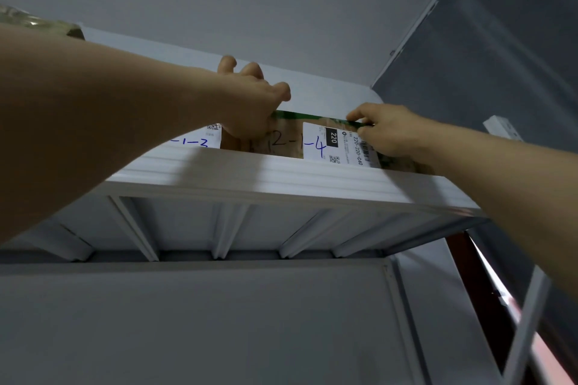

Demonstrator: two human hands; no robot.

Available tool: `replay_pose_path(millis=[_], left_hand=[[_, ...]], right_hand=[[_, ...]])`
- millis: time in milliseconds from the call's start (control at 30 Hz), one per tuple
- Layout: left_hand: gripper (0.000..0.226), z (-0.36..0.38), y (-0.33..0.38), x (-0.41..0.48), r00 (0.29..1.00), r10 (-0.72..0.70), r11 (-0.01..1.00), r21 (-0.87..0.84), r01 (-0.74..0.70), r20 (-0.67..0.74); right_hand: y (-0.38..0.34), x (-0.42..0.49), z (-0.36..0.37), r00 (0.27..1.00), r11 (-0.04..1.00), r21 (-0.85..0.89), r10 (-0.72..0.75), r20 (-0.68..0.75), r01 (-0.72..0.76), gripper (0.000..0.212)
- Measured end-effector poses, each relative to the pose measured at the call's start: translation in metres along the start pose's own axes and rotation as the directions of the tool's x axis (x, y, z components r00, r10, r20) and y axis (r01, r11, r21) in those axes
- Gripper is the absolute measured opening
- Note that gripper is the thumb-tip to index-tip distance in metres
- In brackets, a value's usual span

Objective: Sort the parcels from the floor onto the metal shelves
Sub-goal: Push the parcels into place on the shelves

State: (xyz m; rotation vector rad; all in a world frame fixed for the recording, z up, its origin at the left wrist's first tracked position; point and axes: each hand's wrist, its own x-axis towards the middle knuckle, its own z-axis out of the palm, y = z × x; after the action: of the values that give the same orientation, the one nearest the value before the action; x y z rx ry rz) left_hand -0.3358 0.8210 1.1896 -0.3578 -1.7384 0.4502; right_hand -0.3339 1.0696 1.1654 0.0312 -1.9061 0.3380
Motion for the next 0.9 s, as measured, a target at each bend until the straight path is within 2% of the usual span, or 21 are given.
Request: replay_pose_path(millis=[133, 233, 333, 467, 533, 600, 700, 900], left_hand=[[0.05, -0.001, -0.004, -0.004, 1.0, 0.01, 1.0, -0.017, -0.01, 0.0], [0.052, -0.003, 0.008, -0.002, 0.998, 0.022, 1.0, -0.013, -0.022, -0.057], [0.052, -0.007, 0.028, 0.001, 0.973, 0.09, 0.993, -0.06, -0.105, -0.211], [0.044, -0.009, 0.069, 0.007, 0.891, 0.181, 0.959, -0.127, -0.254, -0.417], [0.042, -0.007, 0.091, 0.011, 0.865, 0.195, 0.943, -0.155, -0.295, -0.462], [0.042, -0.005, 0.109, 0.016, 0.856, 0.203, 0.933, -0.173, -0.317, -0.476], [0.04, 0.001, 0.129, 0.022, 0.85, 0.211, 0.919, -0.197, -0.341, -0.483], [0.036, 0.014, 0.141, 0.026, 0.855, 0.165, 0.892, -0.296, -0.342, -0.491]], right_hand=[[-0.011, -0.003, 0.0, 0.998, 0.998, 0.014, -0.056, 0.015, 0.056, 0.045], [-0.005, -0.003, -0.006, 0.995, 0.993, 0.102, -0.059, -0.082, 0.067, 0.042], [0.013, -0.003, -0.019, 0.977, 0.985, 0.173, 0.042, -0.209, -0.005, 0.044], [0.051, -0.012, -0.033, 0.957, 0.972, 0.221, 0.14, -0.255, -0.084, 0.04], [0.069, -0.018, -0.033, 0.949, 0.973, 0.197, 0.174, -0.262, -0.124, 0.032], [0.084, -0.02, -0.03, 0.936, 0.972, 0.137, 0.221, -0.276, -0.189, 0.034], [0.102, -0.021, -0.027, 0.905, 0.946, 0.156, 0.318, -0.282, -0.284, 0.048], [0.124, -0.019, -0.017, 0.893, 0.881, 0.313, 0.419, -0.167, -0.355, 0.099]])
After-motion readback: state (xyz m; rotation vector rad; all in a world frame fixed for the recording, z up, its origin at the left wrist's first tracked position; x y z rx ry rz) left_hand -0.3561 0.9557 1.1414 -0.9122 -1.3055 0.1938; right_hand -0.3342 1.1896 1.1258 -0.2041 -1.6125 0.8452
